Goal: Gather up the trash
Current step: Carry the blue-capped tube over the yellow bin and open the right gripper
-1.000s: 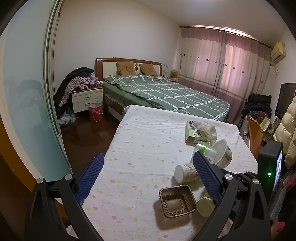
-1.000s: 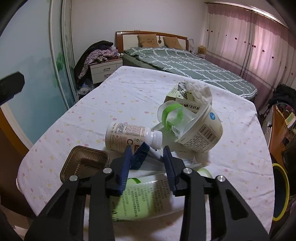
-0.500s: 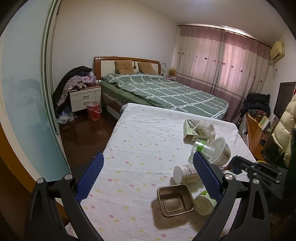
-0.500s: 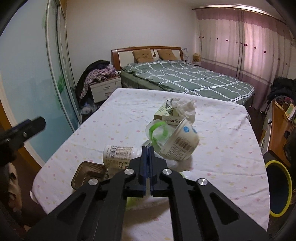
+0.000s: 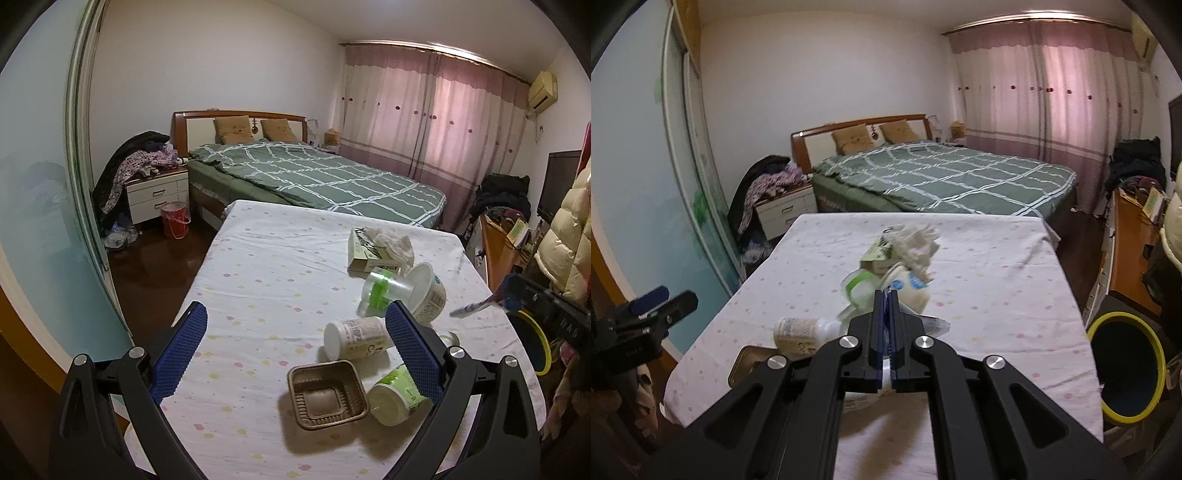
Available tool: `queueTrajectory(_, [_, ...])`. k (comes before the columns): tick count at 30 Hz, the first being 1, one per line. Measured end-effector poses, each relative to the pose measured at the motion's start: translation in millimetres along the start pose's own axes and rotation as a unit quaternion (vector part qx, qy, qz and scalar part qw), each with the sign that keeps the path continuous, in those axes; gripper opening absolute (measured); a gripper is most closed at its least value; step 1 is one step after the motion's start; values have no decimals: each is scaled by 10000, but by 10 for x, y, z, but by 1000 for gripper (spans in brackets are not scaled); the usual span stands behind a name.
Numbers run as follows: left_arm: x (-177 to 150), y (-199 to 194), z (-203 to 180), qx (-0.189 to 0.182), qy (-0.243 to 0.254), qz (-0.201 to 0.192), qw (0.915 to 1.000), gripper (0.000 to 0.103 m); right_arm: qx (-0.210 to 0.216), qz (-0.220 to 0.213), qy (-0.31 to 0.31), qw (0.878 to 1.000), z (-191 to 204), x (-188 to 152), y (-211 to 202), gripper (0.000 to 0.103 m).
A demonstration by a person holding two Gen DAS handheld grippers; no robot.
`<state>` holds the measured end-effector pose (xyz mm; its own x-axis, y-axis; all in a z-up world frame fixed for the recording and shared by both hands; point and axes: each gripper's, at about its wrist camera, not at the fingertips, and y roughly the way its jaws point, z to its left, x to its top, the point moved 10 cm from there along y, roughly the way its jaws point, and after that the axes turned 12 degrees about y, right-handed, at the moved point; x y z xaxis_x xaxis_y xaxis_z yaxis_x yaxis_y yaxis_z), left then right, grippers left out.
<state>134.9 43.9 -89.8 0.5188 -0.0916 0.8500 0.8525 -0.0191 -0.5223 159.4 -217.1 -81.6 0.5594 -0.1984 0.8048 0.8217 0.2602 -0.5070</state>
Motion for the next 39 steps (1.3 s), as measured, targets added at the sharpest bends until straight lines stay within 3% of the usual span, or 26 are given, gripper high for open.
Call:
queueTrajectory(8, [-7, 75, -212, -119, 150, 69, 9998, 96, -344, -237, 366, 9985, -482, 142, -113, 2])
queueTrajectory(16, [-34, 177, -397, -233, 286, 176, 9992, 96, -1001, -456, 948, 9894, -1318, 257, -153, 2])
queueTrajectory(29, [-105, 406, -708, -432, 508, 400, 9970, 96, -2265, -467, 2009, 9519, -2887, 151, -88, 2])
queueTrajectory(34, [-134, 479, -894, -582, 623, 485, 9952, 96, -2725, -337, 2208, 9359, -3223, 18, -20, 2])
queueTrajectory(39, [-189, 521, -1013, -716, 704, 571, 9933, 96, -3026, -215, 2311, 9244, -3409, -110, 61, 12])
